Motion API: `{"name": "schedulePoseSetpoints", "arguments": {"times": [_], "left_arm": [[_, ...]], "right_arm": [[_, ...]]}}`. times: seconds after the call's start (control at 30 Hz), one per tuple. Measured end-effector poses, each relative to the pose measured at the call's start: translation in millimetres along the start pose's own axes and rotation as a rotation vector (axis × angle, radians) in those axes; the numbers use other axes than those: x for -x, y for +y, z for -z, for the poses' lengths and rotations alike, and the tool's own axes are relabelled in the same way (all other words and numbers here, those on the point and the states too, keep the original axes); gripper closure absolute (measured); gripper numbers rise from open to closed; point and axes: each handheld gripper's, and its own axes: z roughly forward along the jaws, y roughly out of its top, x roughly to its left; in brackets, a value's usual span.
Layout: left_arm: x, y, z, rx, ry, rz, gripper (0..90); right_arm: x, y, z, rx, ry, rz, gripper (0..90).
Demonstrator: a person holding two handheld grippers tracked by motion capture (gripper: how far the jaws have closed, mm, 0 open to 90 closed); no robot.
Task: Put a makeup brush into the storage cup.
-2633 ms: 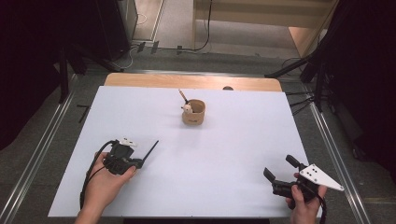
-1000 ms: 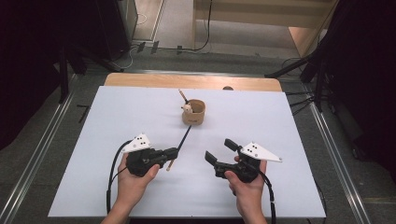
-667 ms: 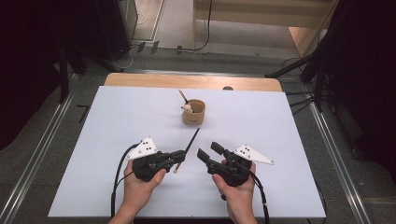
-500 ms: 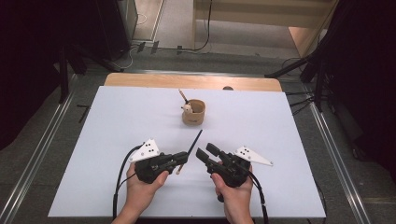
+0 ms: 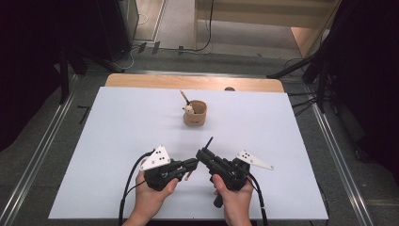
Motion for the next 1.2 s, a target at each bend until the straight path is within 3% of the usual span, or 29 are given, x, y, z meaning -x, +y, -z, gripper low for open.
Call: {"name": "schedulePoseSetpoints", "arguments": {"times": [0.2, 0.37, 0.43, 0.5, 0.63, 0.83, 1.07, 1.2], "left_arm": [[1.8, 0.2, -0.6, 0.003, -0.006, -0.002, 84.4], [1.3, -0.3, -1.7, -0.001, -0.019, 0.002, 84.1], [-0.5, -0.8, -1.6, 0.007, -0.034, 0.021, 83.4], [-1.7, -0.6, -0.9, 0.006, -0.039, 0.023, 79.2], [-5.4, 0.5, 3.1, 0.004, -0.010, 0.024, 70.4], [-16.4, 3.8, 17.2, 0.022, 0.036, 0.039, 64.9], [-23.5, 10.0, 27.9, 0.018, 0.063, 0.049, 60.1], [-24.9, 14.0, 32.5, 0.011, 0.075, 0.047, 54.9]], "right_arm": [[-1.3, -3.3, -2.3, -0.017, -0.014, 0.014, 84.1], [-1.9, -3.1, -0.8, -0.017, -0.024, 0.034, 85.3], [-3.2, -2.8, -0.5, -0.021, -0.038, 0.052, 85.3], [-3.7, -2.0, 0.8, -0.009, -0.053, 0.076, 85.3], [-0.7, 3.1, 5.8, 0.011, -0.086, 0.113, 85.3], [3.1, 9.0, 11.9, 0.016, -0.164, 0.225, 85.3], [-1.3, 8.9, 7.4, -0.027, -0.196, 0.366, 85.3], [-3.5, 8.3, 6.3, -0.041, -0.217, 0.418, 85.2]]}}
